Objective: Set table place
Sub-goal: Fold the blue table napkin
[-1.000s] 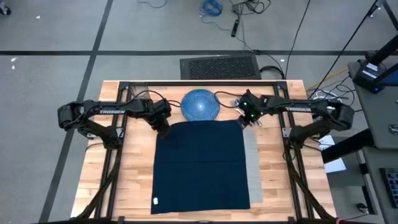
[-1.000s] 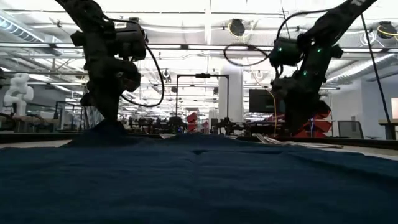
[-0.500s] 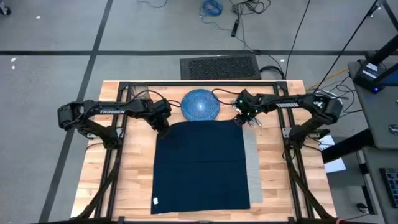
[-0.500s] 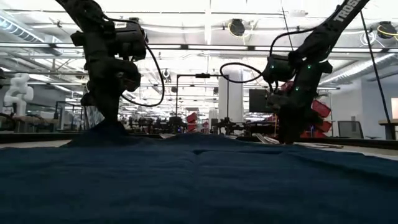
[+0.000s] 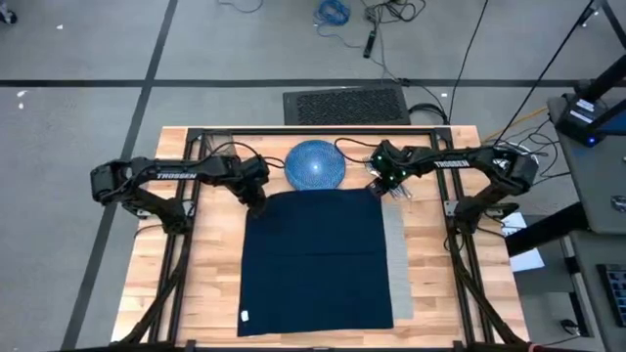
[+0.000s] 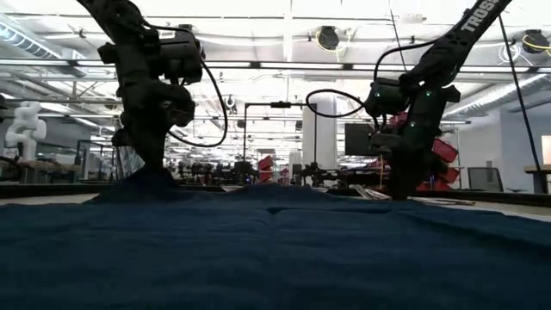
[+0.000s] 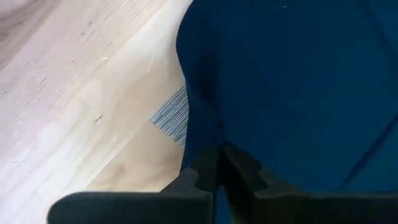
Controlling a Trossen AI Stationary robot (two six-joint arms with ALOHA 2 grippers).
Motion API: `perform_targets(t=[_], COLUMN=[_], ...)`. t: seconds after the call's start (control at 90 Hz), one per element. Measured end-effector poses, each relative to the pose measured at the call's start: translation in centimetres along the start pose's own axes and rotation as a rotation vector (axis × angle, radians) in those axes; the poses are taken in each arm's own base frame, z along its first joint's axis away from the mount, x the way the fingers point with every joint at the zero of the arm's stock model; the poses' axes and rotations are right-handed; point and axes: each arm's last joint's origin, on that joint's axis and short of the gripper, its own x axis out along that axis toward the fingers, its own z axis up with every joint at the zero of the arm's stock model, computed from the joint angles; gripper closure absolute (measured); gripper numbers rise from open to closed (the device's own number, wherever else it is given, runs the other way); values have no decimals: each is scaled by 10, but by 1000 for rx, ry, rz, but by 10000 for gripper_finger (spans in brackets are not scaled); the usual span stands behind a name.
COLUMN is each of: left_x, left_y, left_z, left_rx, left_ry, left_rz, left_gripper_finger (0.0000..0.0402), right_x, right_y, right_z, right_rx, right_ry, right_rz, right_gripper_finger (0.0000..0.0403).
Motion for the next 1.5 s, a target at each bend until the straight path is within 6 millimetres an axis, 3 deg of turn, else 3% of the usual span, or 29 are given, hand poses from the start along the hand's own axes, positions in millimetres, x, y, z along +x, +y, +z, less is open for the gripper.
perform_targets(t=[0.356, 0.6, 0.722, 1.0, 1.5], left_x=[0, -1, -10, -49, -58], left_y=[0, -1, -4, -16, -33], left_z=[-1, -4, -5, -9, -27], left_rx=[-3, -11, 3, 44, 43], left_ry=[13, 60, 39, -55, -46], left_rz=[-11, -47, -68, -33, -73], left_gripper_finger=[401, 401, 401, 401, 401], right_x=[-1, -28, -44, -73, -83], right_y=[5, 13, 14, 22, 57], right_z=[-6, -10, -14, -27, -52], right_rx=[8, -11, -9, -16, -73], right_ry=[85, 26, -8, -59, -14], right_rz=[143, 180, 194, 231, 337], right_gripper_finger=[402, 403, 403, 403, 403])
